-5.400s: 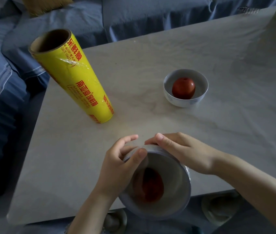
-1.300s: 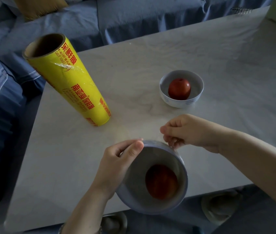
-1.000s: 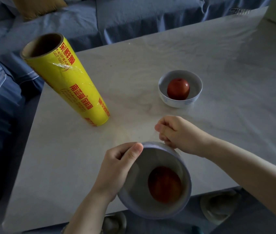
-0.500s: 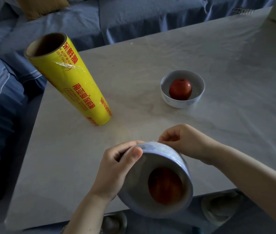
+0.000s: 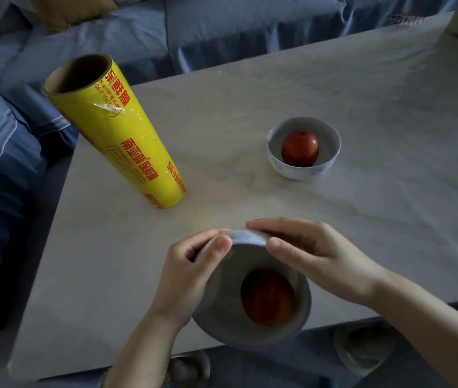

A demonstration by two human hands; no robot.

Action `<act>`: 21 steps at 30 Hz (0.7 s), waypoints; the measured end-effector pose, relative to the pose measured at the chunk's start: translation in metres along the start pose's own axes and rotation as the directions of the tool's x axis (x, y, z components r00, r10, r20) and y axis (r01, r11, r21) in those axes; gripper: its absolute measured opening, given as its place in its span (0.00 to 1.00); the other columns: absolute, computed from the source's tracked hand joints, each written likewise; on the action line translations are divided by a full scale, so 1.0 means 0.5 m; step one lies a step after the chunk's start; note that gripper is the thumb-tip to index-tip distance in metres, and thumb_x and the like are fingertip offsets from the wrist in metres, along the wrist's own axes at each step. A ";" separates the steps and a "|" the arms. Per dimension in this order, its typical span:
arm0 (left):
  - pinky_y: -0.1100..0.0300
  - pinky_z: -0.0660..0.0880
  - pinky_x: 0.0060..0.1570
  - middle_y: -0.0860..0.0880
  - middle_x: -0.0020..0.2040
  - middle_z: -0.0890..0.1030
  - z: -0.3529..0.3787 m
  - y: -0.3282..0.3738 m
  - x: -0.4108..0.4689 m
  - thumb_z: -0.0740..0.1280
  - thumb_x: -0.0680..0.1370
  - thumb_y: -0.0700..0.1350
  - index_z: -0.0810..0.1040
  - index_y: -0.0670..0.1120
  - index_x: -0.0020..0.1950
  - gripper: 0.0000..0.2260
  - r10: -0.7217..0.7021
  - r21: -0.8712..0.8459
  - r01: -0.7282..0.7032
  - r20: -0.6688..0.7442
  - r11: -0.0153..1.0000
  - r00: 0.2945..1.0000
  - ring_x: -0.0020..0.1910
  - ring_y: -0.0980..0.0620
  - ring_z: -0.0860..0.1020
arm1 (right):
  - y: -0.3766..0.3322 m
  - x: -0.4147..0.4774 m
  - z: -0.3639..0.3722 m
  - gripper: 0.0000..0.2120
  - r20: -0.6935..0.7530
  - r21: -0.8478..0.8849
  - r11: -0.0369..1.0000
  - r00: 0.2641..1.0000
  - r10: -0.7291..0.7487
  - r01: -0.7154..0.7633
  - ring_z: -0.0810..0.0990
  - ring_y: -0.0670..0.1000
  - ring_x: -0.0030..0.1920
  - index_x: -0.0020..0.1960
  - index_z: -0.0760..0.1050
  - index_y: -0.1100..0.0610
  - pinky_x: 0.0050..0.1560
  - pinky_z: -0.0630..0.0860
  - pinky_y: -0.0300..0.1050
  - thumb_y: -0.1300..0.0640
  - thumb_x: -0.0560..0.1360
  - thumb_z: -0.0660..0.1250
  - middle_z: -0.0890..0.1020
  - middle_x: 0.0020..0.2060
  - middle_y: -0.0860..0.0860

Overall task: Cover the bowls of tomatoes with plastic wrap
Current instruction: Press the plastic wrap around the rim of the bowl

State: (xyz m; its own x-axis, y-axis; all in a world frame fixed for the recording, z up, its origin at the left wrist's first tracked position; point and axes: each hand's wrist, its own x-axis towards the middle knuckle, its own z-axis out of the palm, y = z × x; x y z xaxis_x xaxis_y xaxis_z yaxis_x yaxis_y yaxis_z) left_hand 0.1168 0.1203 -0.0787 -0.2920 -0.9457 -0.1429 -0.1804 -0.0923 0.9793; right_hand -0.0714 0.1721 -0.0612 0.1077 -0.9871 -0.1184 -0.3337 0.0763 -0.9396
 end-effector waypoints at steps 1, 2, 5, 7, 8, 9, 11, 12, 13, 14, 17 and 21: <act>0.69 0.75 0.46 0.57 0.43 0.85 -0.001 0.001 0.000 0.66 0.61 0.62 0.83 0.50 0.44 0.20 0.003 0.002 -0.003 -0.003 1.000 1.000 0.47 0.61 0.82 | 0.000 0.006 0.003 0.25 0.040 0.001 1.000 0.999 0.014 -0.014 0.76 0.36 0.57 0.62 0.74 0.44 0.58 0.74 0.36 0.36 0.69 0.59 0.80 0.55 0.37; 0.71 0.74 0.44 0.60 0.42 0.85 -0.003 0.003 0.000 0.66 0.61 0.62 0.82 0.52 0.43 0.18 0.008 0.007 -0.008 0.003 1.000 1.000 0.46 0.63 0.81 | 0.000 0.011 0.006 0.24 0.083 0.001 1.000 0.996 0.030 -0.030 0.76 0.37 0.57 0.63 0.73 0.44 0.57 0.75 0.36 0.37 0.69 0.60 0.79 0.56 0.37; 0.70 0.75 0.44 0.58 0.42 0.85 -0.003 0.005 0.000 0.66 0.62 0.62 0.83 0.52 0.42 0.18 0.008 0.016 -0.008 0.025 1.000 1.000 0.46 0.61 0.82 | -0.001 0.028 0.011 0.21 0.146 -0.003 0.999 0.988 0.054 -0.054 0.76 0.38 0.56 0.62 0.72 0.44 0.57 0.74 0.35 0.41 0.71 0.58 0.79 0.56 0.40; 0.67 0.76 0.44 0.55 0.43 0.86 -0.003 0.003 0.000 0.65 0.63 0.62 0.84 0.50 0.42 0.18 0.000 0.014 0.000 0.008 1.000 1.000 0.46 0.59 0.82 | -0.004 0.035 0.005 0.19 0.142 0.048 0.996 0.987 0.069 -0.076 0.78 0.40 0.54 0.59 0.74 0.46 0.56 0.75 0.37 0.42 0.70 0.60 0.80 0.53 0.42; 0.65 0.77 0.43 0.54 0.42 0.86 -0.002 0.002 -0.001 0.66 0.63 0.62 0.84 0.50 0.40 0.18 -0.003 0.011 0.004 -0.006 1.000 1.000 0.44 0.58 0.82 | -0.003 0.036 0.000 0.19 0.139 0.087 0.991 0.987 0.085 -0.097 0.79 0.42 0.53 0.57 0.76 0.47 0.55 0.76 0.39 0.42 0.69 0.61 0.82 0.51 0.43; 0.63 0.76 0.40 0.52 0.39 0.85 0.001 0.004 -0.002 0.66 0.65 0.61 0.83 0.48 0.37 0.17 -0.006 0.004 0.007 -0.030 1.000 1.000 0.40 0.57 0.81 | 0.001 0.034 -0.006 0.20 0.138 0.125 0.985 0.985 0.101 -0.119 0.81 0.44 0.52 0.56 0.77 0.48 0.54 0.78 0.42 0.40 0.69 0.63 0.83 0.50 0.45; 0.60 0.72 0.33 0.50 0.32 0.79 0.012 0.009 -0.005 0.68 0.69 0.60 0.79 0.47 0.32 0.17 -0.037 -0.054 0.031 -0.123 0.998 0.992 0.33 0.55 0.75 | 0.013 0.023 -0.014 0.24 0.131 0.215 0.967 0.986 0.107 -0.134 0.82 0.50 0.51 0.55 0.79 0.50 0.54 0.78 0.49 0.36 0.67 0.64 0.83 0.49 0.51; 0.61 0.71 0.32 0.50 0.31 0.78 0.017 0.011 -0.004 0.68 0.69 0.62 0.79 0.47 0.31 0.19 -0.083 -0.113 0.063 -0.181 0.992 0.980 0.32 0.55 0.74 | 0.020 0.015 -0.016 0.27 0.119 0.278 0.952 0.988 0.101 -0.131 0.81 0.53 0.53 0.56 0.79 0.51 0.55 0.77 0.51 0.34 0.65 0.65 0.83 0.50 0.53; 0.62 0.72 0.32 0.50 0.31 0.79 0.021 0.011 -0.003 0.67 0.68 0.63 0.80 0.46 0.30 0.20 -0.136 -0.188 0.094 -0.220 0.978 0.966 0.32 0.56 0.76 | 0.027 0.008 -0.016 0.30 0.103 0.346 0.930 0.990 0.096 -0.126 0.81 0.54 0.54 0.56 0.79 0.51 0.55 0.77 0.51 0.32 0.63 0.67 0.83 0.51 0.54; 0.62 0.75 0.34 0.51 0.33 0.82 0.025 0.008 -0.001 0.65 0.65 0.64 0.82 0.47 0.32 0.20 -0.182 -0.261 0.120 -0.229 0.958 0.956 0.34 0.56 0.79 | 0.033 0.002 -0.016 0.31 0.084 0.407 0.905 0.992 0.094 -0.120 0.81 0.54 0.54 0.56 0.79 0.50 0.55 0.78 0.49 0.31 0.61 0.68 0.84 0.51 0.53; 0.54 0.78 0.47 0.44 0.47 0.85 0.031 0.002 0.002 0.66 0.61 0.68 0.83 0.46 0.47 0.29 -0.277 -0.372 0.213 -0.127 0.903 0.952 0.48 0.49 0.82 | 0.038 -0.004 -0.011 0.27 -0.004 0.500 0.864 0.997 0.072 -0.060 0.83 0.49 0.51 0.54 0.81 0.50 0.47 0.79 0.39 0.36 0.60 0.73 0.85 0.49 0.51; 0.54 0.75 0.51 0.44 0.53 0.83 0.015 0.010 0.005 0.66 0.68 0.66 0.82 0.47 0.54 0.26 -0.287 -0.322 0.278 0.019 0.905 0.958 0.56 0.48 0.80 | 0.031 -0.005 -0.011 0.18 -0.141 0.475 0.880 0.988 0.066 0.009 0.84 0.48 0.45 0.49 0.82 0.52 0.41 0.78 0.36 0.45 0.62 0.69 0.86 0.43 0.51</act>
State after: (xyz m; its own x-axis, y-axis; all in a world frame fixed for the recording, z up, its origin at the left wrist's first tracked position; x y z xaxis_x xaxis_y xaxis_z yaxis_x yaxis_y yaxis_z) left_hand 0.1080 0.1197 -0.0752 -0.2455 -0.8733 -0.4207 0.0577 -0.4464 0.8930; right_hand -0.0819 0.1750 -0.0736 -0.0479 -0.9898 -0.1339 0.1517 0.1253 -0.9805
